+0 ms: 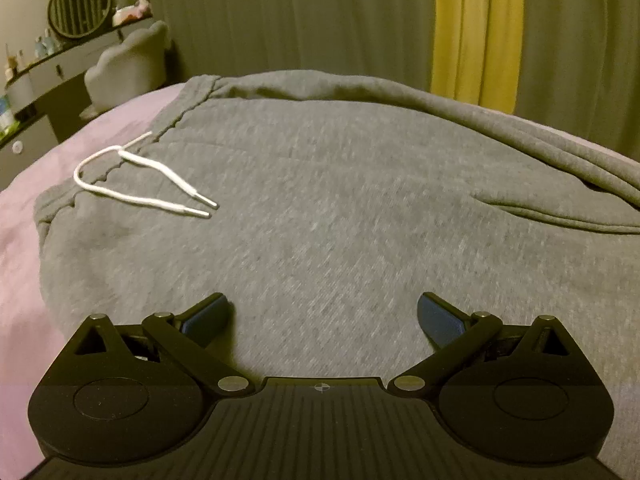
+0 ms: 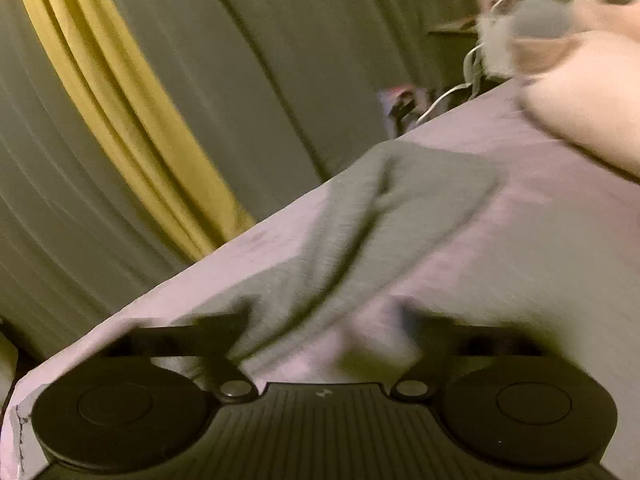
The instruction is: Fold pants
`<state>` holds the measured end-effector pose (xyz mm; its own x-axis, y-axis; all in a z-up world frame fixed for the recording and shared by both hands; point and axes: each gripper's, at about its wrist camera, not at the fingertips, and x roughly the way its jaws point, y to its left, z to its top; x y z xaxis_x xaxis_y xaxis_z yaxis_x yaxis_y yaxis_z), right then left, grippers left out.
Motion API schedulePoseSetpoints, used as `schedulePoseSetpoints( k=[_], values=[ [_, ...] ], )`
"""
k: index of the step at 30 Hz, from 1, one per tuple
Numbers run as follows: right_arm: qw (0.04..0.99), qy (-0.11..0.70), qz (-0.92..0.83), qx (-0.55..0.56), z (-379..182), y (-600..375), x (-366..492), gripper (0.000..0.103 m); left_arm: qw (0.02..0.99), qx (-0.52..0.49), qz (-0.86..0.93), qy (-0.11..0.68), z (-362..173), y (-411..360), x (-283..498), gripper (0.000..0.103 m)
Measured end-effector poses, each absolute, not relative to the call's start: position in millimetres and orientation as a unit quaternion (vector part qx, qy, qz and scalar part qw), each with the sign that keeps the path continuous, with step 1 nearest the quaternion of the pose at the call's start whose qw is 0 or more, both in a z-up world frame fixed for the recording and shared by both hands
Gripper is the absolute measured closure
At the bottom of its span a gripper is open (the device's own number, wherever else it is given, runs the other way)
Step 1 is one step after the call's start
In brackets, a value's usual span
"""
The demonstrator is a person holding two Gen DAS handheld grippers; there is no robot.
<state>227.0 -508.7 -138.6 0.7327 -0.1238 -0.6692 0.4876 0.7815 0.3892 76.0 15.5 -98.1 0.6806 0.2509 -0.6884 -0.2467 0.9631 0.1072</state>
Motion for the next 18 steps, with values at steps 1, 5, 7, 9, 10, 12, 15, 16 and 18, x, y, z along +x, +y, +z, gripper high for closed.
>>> schedulePoseSetpoints(
  k=[1, 5, 7, 9, 10, 12, 15, 16, 18],
  values=[
    [0.886, 0.332, -0.171, 0.277, -140.9, -508.5, 247.0, 0.011, 0.917, 0.006, 0.136, 0.374, -98.7, 14.6, 75.3, 0.000],
    [0.857, 0.379, -0.187, 0.295, -160.1, -517.1, 304.6, 0.022, 0.920, 0.020, 0.137, 0.367, -101.1, 11.1, 74.8, 0.000],
    [0.823, 0.411, -0.230, 0.318, -183.5, -527.4, 319.3, 0.055, 0.920, 0.021, 0.136, 0.367, -101.2, 11.4, 74.9, 0.000],
    [0.802, 0.411, -0.244, 0.358, -199.9, -542.0, 319.6, 0.070, 0.920, 0.018, 0.135, 0.368, -101.7, 12.7, 75.3, 0.000],
    [0.803, 0.400, -0.242, 0.370, -201.6, -547.2, 319.8, 0.071, 0.920, 0.017, 0.134, 0.367, -102.1, 13.2, 75.5, 0.000],
    [0.808, 0.401, -0.236, 0.363, -198.1, -551.4, 323.9, 0.089, 0.921, 0.020, 0.133, 0.366, -102.8, 13.1, 76.4, 0.000],
    [0.813, 0.363, -0.214, 0.403, -181.8, -558.6, 310.6, 0.094, 0.921, 0.017, 0.128, 0.368, -101.6, 14.7, 76.4, 0.000],
    [0.823, 0.334, -0.196, 0.414, -168.2, -559.3, 299.0, 0.094, 0.920, 0.013, 0.126, 0.370, -100.9, 15.9, 76.6, 0.000],
    [0.840, 0.291, -0.165, 0.427, -140.9, -557.9, 272.7, 0.095, 0.920, 0.005, 0.121, 0.372, -99.4, 19.2, 76.9, 0.000]
  ],
)
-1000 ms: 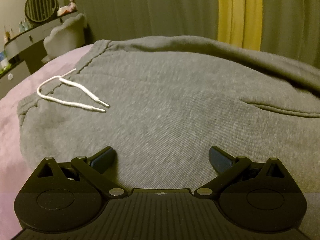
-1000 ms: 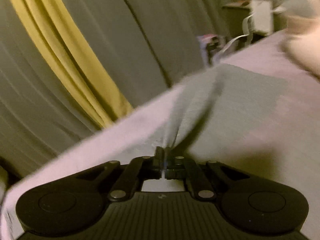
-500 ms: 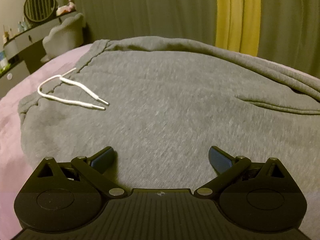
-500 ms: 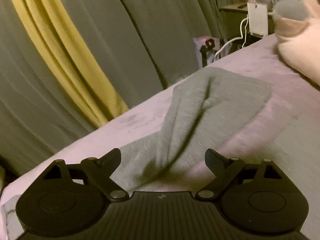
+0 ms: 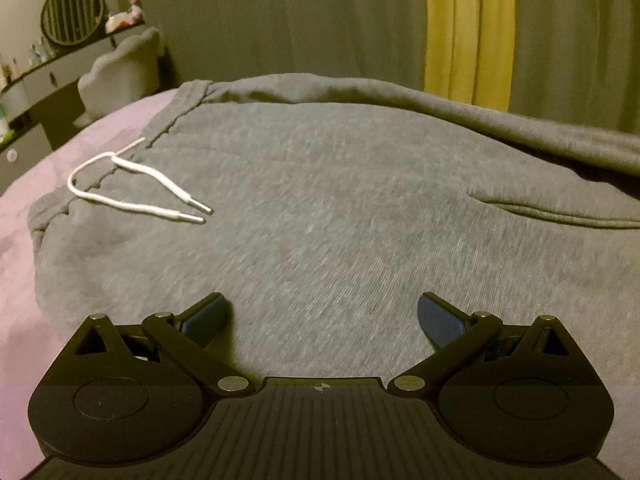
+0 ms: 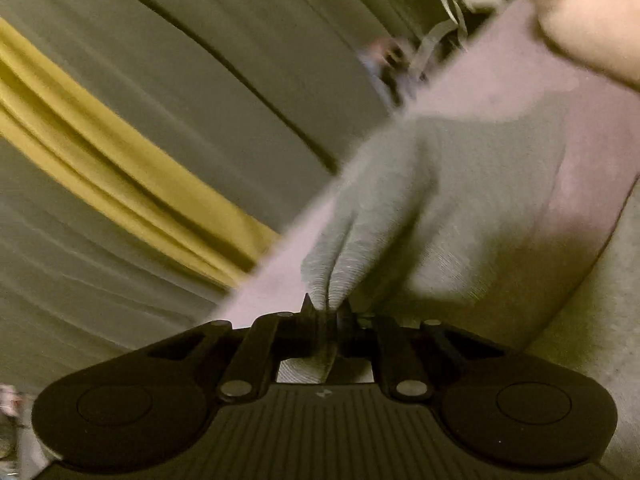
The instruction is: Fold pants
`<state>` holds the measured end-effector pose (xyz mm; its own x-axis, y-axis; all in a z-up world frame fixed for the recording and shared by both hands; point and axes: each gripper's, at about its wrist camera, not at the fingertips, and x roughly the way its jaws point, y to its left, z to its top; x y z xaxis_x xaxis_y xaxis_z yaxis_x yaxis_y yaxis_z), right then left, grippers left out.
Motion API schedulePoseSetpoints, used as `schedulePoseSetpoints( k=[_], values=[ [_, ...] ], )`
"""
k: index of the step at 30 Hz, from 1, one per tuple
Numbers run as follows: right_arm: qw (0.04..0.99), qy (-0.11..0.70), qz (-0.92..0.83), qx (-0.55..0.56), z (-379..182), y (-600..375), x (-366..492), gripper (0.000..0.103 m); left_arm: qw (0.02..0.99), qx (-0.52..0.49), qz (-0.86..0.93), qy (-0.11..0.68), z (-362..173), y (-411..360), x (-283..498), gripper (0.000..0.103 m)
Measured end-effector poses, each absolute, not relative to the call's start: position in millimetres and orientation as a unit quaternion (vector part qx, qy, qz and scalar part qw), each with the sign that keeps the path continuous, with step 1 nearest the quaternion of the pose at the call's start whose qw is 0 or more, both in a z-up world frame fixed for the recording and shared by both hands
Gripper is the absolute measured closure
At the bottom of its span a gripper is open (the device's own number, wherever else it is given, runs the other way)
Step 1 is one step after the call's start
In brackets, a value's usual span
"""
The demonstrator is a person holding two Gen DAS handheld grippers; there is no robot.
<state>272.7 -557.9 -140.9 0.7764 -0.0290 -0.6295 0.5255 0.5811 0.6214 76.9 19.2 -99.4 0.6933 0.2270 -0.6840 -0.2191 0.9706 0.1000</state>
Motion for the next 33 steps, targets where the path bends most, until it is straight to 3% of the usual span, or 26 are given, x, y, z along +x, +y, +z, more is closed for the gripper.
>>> schedulePoseSetpoints(
  k=[6, 9, 13, 19, 25, 27, 28, 29, 30, 32, 33],
  values=[
    [0.869, 0.223, -0.110, 0.428, -94.9, -545.6, 138.3, 0.095, 0.932, -0.049, 0.098, 0.346, -74.2, 40.3, 66.1, 0.000],
    [0.871, 0.276, -0.141, 0.382, -117.5, -542.2, 96.7, 0.094, 0.947, -0.057, 0.101, 0.299, -47.9, 54.5, 61.8, 0.000],
    [0.831, 0.390, -0.188, 0.349, -189.7, -551.2, 95.9, 0.091, 0.953, -0.044, 0.118, 0.274, -16.5, 75.2, 94.4, 0.000],
    [0.818, 0.411, -0.202, 0.347, -212.2, -549.2, 109.0, 0.087, 0.926, -0.031, 0.135, 0.352, 6.1, 93.8, 215.1, 0.000],
    [0.817, 0.398, -0.196, 0.368, -212.3, -537.4, 90.4, 0.085, 0.869, -0.010, 0.158, 0.469, -26.9, 101.0, 313.0, 0.000],
    [0.816, 0.395, -0.194, 0.374, -213.5, -543.5, 87.7, 0.084, 0.858, -0.012, 0.151, 0.490, -35.7, 104.1, 324.2, 0.012],
    [0.817, 0.395, -0.193, 0.373, -214.4, -544.8, 88.1, 0.084, 0.853, -0.016, 0.147, 0.501, -38.9, 105.0, 325.4, 0.032],
    [0.818, 0.397, -0.193, 0.368, -216.4, -548.6, 87.0, 0.084, 0.844, -0.014, 0.150, 0.515, -42.5, 106.5, 328.4, 0.044],
    [0.821, 0.401, -0.192, 0.359, -213.1, -543.3, 85.3, 0.083, 0.842, -0.008, 0.152, 0.518, -43.5, 107.7, 329.2, 0.047],
    [0.829, 0.406, -0.186, 0.338, -205.4, -535.3, 86.1, 0.076, 0.848, -0.007, 0.141, 0.510, -40.3, 112.0, 324.4, 0.073],
    [0.829, 0.407, -0.183, 0.337, -205.6, -535.9, 89.6, 0.075, 0.851, -0.010, 0.140, 0.507, -37.3, 115.0, 322.5, 0.078]
  ],
)
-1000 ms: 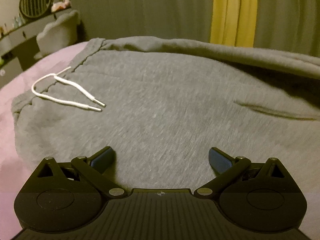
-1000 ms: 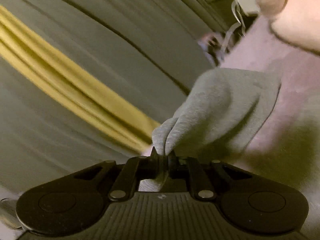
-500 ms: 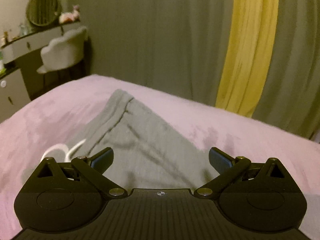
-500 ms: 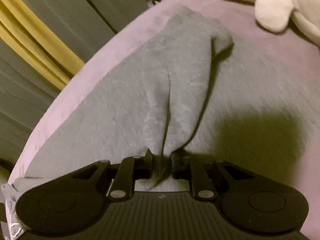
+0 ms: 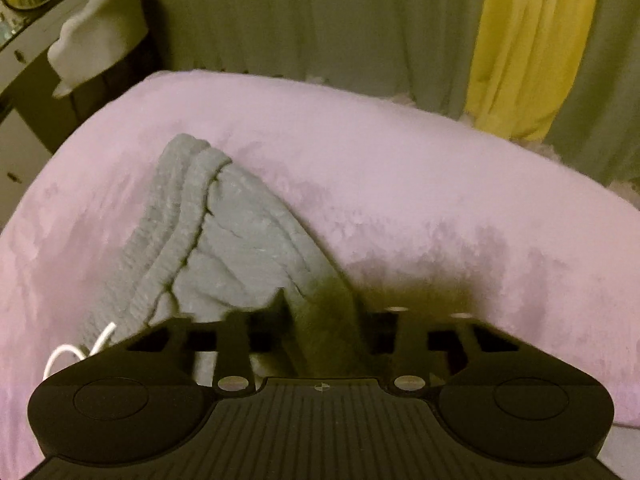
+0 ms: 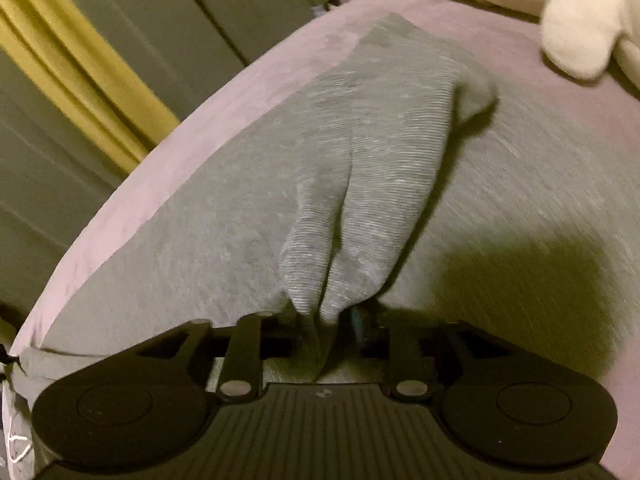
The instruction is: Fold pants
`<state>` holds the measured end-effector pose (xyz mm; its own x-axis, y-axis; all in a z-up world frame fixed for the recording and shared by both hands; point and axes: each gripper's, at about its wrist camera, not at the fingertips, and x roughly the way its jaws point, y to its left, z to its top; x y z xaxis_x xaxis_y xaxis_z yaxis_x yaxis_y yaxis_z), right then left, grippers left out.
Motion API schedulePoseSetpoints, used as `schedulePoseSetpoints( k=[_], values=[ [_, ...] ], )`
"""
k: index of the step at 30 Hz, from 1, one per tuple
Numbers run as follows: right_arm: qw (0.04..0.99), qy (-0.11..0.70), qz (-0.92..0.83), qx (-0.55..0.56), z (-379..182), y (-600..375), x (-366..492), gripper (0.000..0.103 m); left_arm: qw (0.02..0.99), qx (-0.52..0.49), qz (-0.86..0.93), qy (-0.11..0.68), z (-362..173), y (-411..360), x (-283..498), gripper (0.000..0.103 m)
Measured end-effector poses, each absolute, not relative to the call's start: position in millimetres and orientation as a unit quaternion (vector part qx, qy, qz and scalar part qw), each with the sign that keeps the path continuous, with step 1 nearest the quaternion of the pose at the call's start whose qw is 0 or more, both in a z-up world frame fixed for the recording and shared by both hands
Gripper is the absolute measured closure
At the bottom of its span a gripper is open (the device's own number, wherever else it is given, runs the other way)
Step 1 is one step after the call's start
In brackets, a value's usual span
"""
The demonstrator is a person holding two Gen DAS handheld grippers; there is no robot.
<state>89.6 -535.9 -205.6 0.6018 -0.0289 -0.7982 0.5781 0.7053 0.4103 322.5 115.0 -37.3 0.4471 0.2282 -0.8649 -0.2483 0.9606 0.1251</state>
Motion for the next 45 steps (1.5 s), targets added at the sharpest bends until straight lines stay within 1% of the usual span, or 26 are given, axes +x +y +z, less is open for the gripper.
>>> schedulePoseSetpoints(
  k=[1, 2, 4, 5, 7, 8, 11, 13, 15, 16, 18, 21, 22, 23, 24, 25, 26, 27, 28, 30, 34, 36, 38, 40, 43, 45],
  values=[
    [0.826, 0.410, -0.184, 0.339, -204.3, -537.1, 91.1, 0.075, 0.854, -0.017, 0.138, 0.501, -31.5, 118.3, 318.4, 0.084],
    [0.822, 0.413, -0.187, 0.346, -204.3, -539.8, 93.3, 0.076, 0.859, -0.033, 0.134, 0.493, -23.2, 124.1, 313.1, 0.086],
    [0.811, 0.416, -0.193, 0.363, -198.8, -545.5, 97.9, 0.082, 0.868, -0.066, 0.127, 0.476, -3.5, 135.6, 304.1, 0.088],
    [0.812, 0.411, -0.190, 0.368, -193.5, -549.4, 104.1, 0.090, 0.875, -0.087, 0.120, 0.462, 8.2, 142.1, 298.9, 0.089],
    [0.821, 0.389, -0.182, 0.377, -174.8, -555.0, 115.2, 0.093, 0.894, -0.131, 0.102, 0.416, 41.6, 155.8, 274.9, 0.089],
    [0.829, 0.356, -0.172, 0.396, -156.1, -558.6, 116.9, 0.093, 0.905, -0.147, 0.092, 0.388, 59.9, 162.3, 257.6, 0.089],
    [0.866, 0.213, -0.104, 0.440, -89.3, -567.1, 95.4, 0.093, 0.926, -0.194, 0.050, 0.319, 97.1, 188.7, 189.9, 0.089],
    [0.879, 0.163, -0.080, 0.440, -60.3, -570.9, 70.1, 0.093, 0.930, -0.222, 0.027, 0.292, 98.2, 207.0, 144.2, 0.089],
    [0.887, 0.143, -0.076, 0.434, -55.6, -575.5, 42.2, 0.093, 0.932, -0.208, 0.037, 0.294, 80.2, 216.6, 103.7, 0.088],
    [0.887, 0.152, -0.084, 0.428, -61.5, -577.1, 31.8, 0.092, 0.931, -0.193, 0.042, 0.308, 65.0, 218.1, 89.5, 0.087],
    [0.869, 0.218, -0.118, 0.428, -91.1, -579.5, 18.7, 0.089, 0.916, -0.179, 0.053, 0.354, 19.1, 219.2, 69.4, 0.087],
    [0.808, 0.378, -0.206, 0.402, -150.8, -579.8, 20.6, 0.084, 0.874, -0.169, 0.094, 0.445, -52.8, 217.1, 63.2, 0.087],
    [0.784, 0.423, -0.226, 0.395, -167.1, -579.2, 22.4, 0.084, 0.869, -0.170, 0.106, 0.453, -66.4, 216.4, 63.3, 0.083],
    [0.775, 0.429, -0.236, 0.400, -175.1, -577.3, 20.2, 0.086, 0.875, -0.169, 0.108, 0.441, -69.0, 215.5, 60.4, 0.079],
    [0.782, 0.416, -0.233, 0.402, -172.5, -575.8, 18.5, 0.083, 0.882, -0.168, 0.109, 0.426, -65.4, 214.0, 58.8, 0.077],
    [0.785, 0.414, -0.231, 0.398, -168.4, -575.0, 19.3, 0.080, 0.885, -0.171, 0.111, 0.418, -61.6, 214.3, 58.5, 0.067],
    [0.787, 0.411, -0.230, 0.400, -165.0, -573.8, 18.5, 0.070, 0.888, -0.180, 0.110, 0.409, -56.3, 215.6, 59.7, 0.054],
    [0.789, 0.406, -0.226, 0.403, -164.9, -574.1, 18.2, 0.061, 0.889, -0.190, 0.109, 0.401, -53.5, 217.8, 61.3, 0.050],
    [0.791, 0.402, -0.223, 0.403, -163.9, -574.7, 18.0, 0.059, 0.889, -0.201, 0.108, 0.398, -51.3, 221.0, 65.3, 0.048],
    [0.795, 0.388, -0.229, 0.406, -164.7, -572.2, 13.8, 0.054, 0.882, -0.215, 0.109, 0.404, -58.7, 225.7, 67.7, 0.049],
    [0.788, 0.359, -0.235, 0.441, -172.9, -579.2, 9.8, 0.053, 0.876, -0.215, 0.121, 0.415, -64.6, 226.1, 70.0, 0.056],
    [0.783, 0.339, -0.237, 0.464, -170.9, -587.5, -0.1, 0.052, 0.876, -0.217, 0.121, 0.413, -62.8, 226.8, 64.7, 0.056],
    [0.780, 0.321, -0.241, 0.479, -169.5, -595.4, -3.4, 0.051, 0.875, -0.224, 0.125, 0.411, -57.0, 227.3, 58.2, 0.054],
    [0.780, 0.306, -0.249, 0.486, -166.8, -605.1, -9.4, 0.047, 0.874, -0.231, 0.130, 0.408, -54.8, 230.5, 58.1, 0.054],
    [0.776, 0.283, -0.253, 0.503, -165.5, -616.1, -15.0, 0.047, 0.869, -0.247, 0.137, 0.406, -54.4, 235.0, 63.5, 0.054],
    [0.773, 0.288, -0.260, 0.502, -165.6, -620.6, -14.3, 0.049, 0.867, -0.251, 0.143, 0.406, -55.7, 234.7, 67.2, 0.054]
  ],
)
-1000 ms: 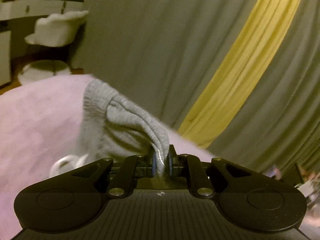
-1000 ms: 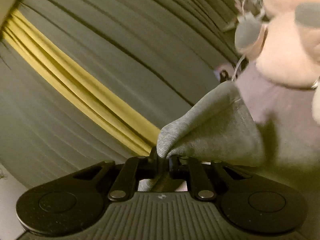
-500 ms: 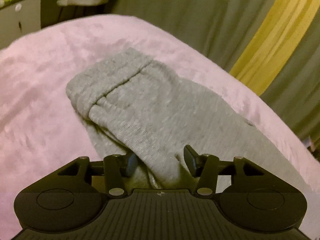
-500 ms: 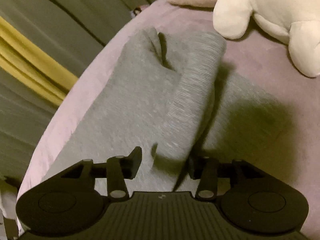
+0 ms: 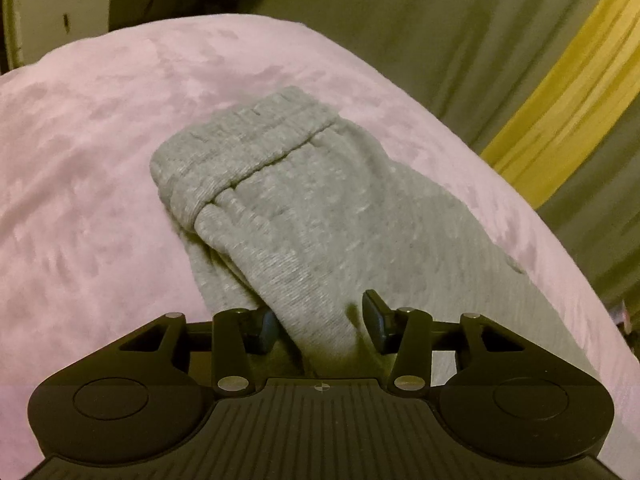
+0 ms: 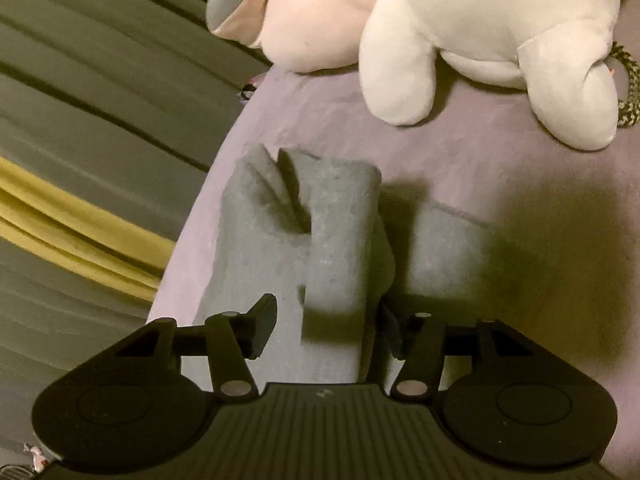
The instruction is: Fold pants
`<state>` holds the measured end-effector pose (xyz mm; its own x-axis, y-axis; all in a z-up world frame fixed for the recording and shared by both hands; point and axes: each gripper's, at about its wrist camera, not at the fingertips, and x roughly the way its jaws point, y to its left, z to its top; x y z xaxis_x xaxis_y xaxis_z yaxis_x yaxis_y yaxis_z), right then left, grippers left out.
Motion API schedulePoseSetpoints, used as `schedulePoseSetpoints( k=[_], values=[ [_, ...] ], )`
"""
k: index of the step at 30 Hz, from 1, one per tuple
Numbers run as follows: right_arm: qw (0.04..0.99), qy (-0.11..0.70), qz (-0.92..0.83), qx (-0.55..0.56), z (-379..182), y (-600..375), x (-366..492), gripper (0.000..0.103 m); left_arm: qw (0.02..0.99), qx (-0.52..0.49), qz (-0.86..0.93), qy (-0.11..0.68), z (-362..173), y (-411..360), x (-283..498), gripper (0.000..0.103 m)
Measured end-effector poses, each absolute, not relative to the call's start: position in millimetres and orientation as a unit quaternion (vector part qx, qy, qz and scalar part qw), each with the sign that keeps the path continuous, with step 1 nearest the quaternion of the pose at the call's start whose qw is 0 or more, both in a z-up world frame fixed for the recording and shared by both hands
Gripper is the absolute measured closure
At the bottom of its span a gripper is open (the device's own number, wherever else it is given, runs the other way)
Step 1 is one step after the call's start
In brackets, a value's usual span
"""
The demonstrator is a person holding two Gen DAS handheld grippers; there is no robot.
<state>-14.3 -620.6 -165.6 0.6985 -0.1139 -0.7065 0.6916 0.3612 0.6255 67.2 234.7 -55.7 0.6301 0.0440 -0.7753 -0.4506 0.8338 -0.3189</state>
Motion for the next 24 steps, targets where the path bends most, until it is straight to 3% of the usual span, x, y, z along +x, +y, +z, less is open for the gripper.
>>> schedulePoseSetpoints(
  k=[2, 4, 5, 6, 9, 12, 16, 19, 21, 22, 24],
  values=[
    [0.772, 0.315, -0.285, 0.473, -161.4, -616.2, -6.8, 0.051, 0.867, -0.244, 0.147, 0.409, -56.0, 230.5, 67.7, 0.053],
    [0.778, 0.329, -0.312, 0.436, -152.6, -613.7, -4.4, 0.067, 0.868, -0.234, 0.150, 0.411, -57.8, 227.1, 69.5, 0.053],
    [0.779, 0.336, -0.322, 0.421, -150.1, -613.5, -2.7, 0.088, 0.868, -0.230, 0.152, 0.413, -58.4, 225.6, 70.9, 0.053],
    [0.775, 0.342, -0.328, 0.418, -148.7, -615.3, -0.9, 0.095, 0.868, -0.227, 0.153, 0.415, -58.5, 224.7, 72.8, 0.053],
    [0.771, 0.312, -0.294, 0.470, -137.0, -623.2, -3.2, 0.097, 0.867, -0.232, 0.152, 0.413, -54.8, 225.4, 75.5, 0.054],
    [0.796, 0.194, -0.199, 0.538, -90.9, -624.1, -25.8, 0.098, 0.867, -0.237, 0.151, 0.412, -53.4, 225.9, 74.7, 0.054],
    [0.840, 0.093, -0.157, 0.511, -46.9, -616.4, -63.8, 0.098, 0.869, -0.235, 0.154, 0.408, -57.4, 225.8, 70.6, 0.051],
    [0.857, 0.157, -0.231, 0.433, -62.4, -613.8, -79.7, 0.096, 0.866, -0.238, 0.157, 0.410, -63.7, 224.7, 68.4, 0.049],
    [0.836, 0.265, -0.310, 0.368, -88.8, -613.0, -76.7, 0.084, 0.863, -0.234, 0.160, 0.418, -66.0, 223.2, 68.8, 0.048],
    [0.819, 0.292, -0.343, 0.354, -101.0, -613.4, -81.6, 0.083, 0.863, -0.229, 0.163, 0.419, -64.4, 222.0, 68.7, 0.047],
    [0.816, 0.282, -0.365, 0.349, -105.4, -611.5, -99.1, 0.081, 0.866, -0.213, 0.176, 0.416, -55.7, 217.8, 66.5, 0.040]
  ],
)
